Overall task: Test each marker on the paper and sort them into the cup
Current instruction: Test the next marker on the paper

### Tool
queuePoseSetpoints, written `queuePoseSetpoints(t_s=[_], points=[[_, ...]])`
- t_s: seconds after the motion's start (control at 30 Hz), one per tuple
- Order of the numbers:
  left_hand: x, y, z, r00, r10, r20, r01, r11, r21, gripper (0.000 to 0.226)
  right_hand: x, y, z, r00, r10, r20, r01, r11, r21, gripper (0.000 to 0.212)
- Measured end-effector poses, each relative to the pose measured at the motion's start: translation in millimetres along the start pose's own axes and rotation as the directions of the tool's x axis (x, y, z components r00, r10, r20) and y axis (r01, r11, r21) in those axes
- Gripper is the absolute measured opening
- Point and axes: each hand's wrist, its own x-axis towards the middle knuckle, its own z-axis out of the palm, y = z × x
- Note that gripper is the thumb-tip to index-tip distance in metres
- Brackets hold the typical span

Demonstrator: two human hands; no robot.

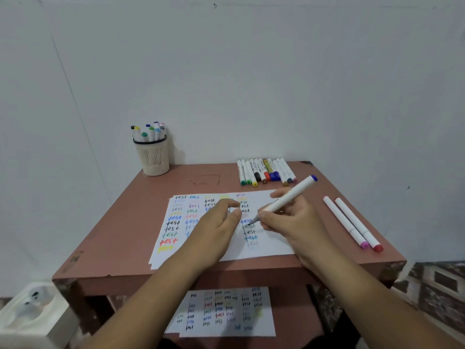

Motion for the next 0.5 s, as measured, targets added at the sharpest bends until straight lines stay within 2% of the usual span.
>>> queuePoseSetpoints(t_s=[0.1, 0.27, 0.5], points=[[2.4, -3.3, 3.6, 1.0, -0.006, 0.002, 0.006, 0.998, 0.062, 0.028, -4.6, 7.0, -4.3, 1.0, -0.006, 0.021, 0.007, 0.995, -0.095, 0.01], [0.6, -8.5, 5.5, 1.0, 0.023, -0.007, -0.022, 0.995, 0.098, 0.03, -10.0, 9.8, -3.8, 0.994, -0.025, 0.109, 0.052, 0.966, -0.252, 0.011], [2.9, -14.0, 10.6, 0.998, 0.005, -0.055, 0.001, 0.995, 0.095, 0.026, -12.1, 14.8, -2.4, 0.988, -0.053, 0.148, 0.104, 0.926, -0.363, 0.013]])
